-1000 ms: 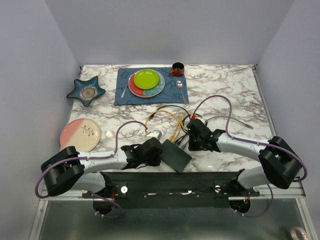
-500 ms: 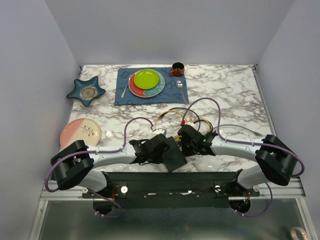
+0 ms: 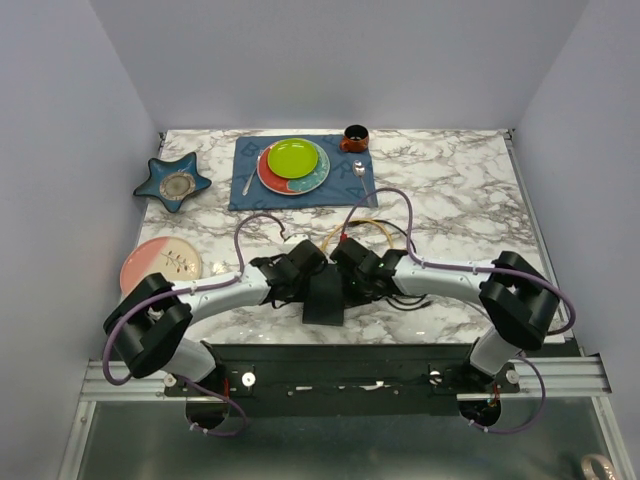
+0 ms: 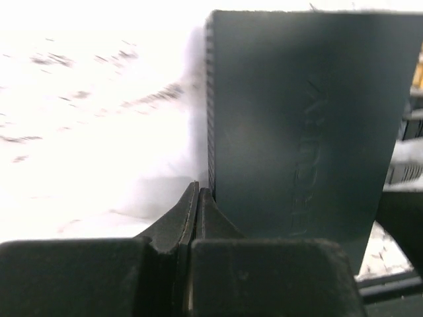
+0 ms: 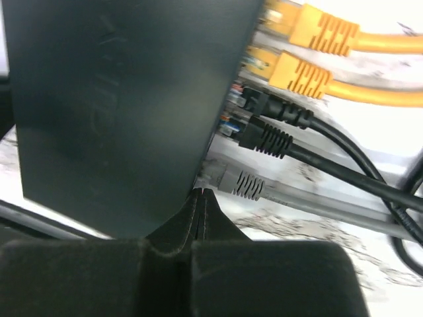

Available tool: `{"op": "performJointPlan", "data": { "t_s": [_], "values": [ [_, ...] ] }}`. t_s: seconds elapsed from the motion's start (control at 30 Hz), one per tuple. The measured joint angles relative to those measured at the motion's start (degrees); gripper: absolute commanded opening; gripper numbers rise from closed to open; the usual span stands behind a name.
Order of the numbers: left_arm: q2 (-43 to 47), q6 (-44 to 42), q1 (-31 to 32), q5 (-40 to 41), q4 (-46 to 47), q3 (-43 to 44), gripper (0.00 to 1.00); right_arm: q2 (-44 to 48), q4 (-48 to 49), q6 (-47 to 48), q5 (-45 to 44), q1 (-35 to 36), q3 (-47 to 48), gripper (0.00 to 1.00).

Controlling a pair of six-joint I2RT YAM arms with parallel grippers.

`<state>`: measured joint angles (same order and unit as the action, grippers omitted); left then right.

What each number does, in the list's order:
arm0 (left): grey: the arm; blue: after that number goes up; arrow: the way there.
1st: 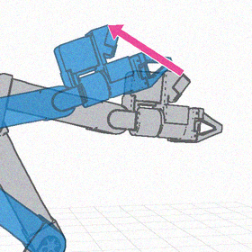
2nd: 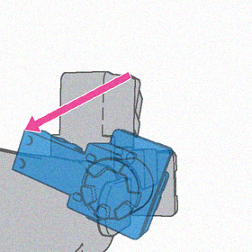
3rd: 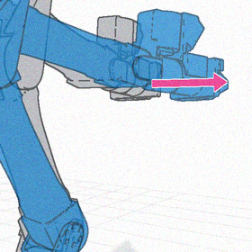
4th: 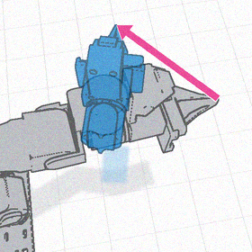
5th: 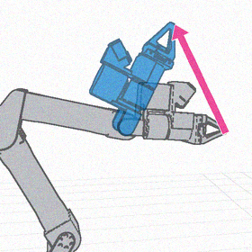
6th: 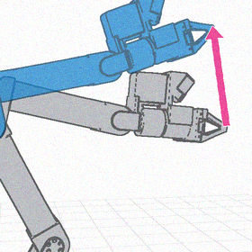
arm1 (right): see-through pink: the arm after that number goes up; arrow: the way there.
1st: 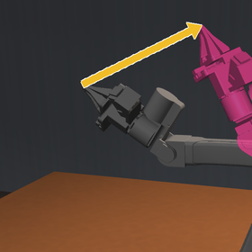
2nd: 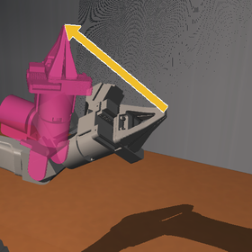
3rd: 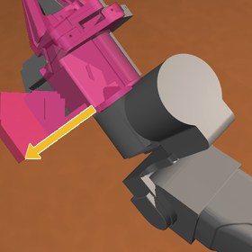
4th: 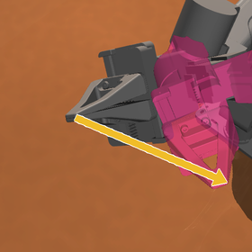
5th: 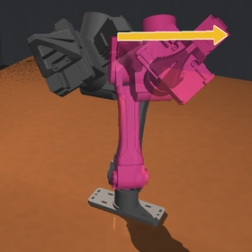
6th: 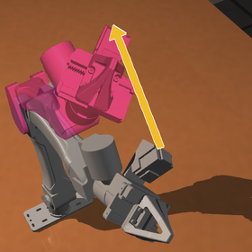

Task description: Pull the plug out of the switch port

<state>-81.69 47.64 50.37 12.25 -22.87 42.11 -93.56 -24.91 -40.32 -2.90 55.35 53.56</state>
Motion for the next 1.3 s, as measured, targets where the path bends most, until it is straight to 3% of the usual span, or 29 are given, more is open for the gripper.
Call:
{"op": "performJointPlan", "data": {
  "t_s": [0.23,0.37,0.6,0.77,0.9,1.03,1.3],
  "values": [
    [0.3,-2.3,-6.6,2.1,0.0,3.3,0.0,-5.3,-2.1,-0.5,3.2,0.5,7.8,0.01],
    [1.5,-2.2,-7.4,1.6,1.4,6.7,0.0,-7.2,0.5,-0.6,4.9,1.0,12.9,0.01],
    [14.0,-1.8,-7.6,6.3,-0.2,7.0,0.02,0.8,-0.5,3.3,-1.8,0.9,15.2,0.01],
    [25.0,1.0,-7.2,7.1,-0.4,-0.6,0.0,4.1,-1.4,6.0,-4.8,-4.2,17.0,0.01],
    [30.3,4.7,-4.9,7.0,-2.2,-9.5,0.0,0.7,-1.9,7.9,-5.9,-9.6,17.9,0.01],
    [32.7,8.5,-1.4,6.8,-4.7,-15.3,0.0,-5.6,-2.3,9.4,-6.2,-12.3,20.6,0.01],
    [32.4,13.8,2.5,6.4,-4.8,-18.9,0.0,-14.0,-3.0,10.8,-5.5,-14.2,24.7,0.01]
  ]
}}
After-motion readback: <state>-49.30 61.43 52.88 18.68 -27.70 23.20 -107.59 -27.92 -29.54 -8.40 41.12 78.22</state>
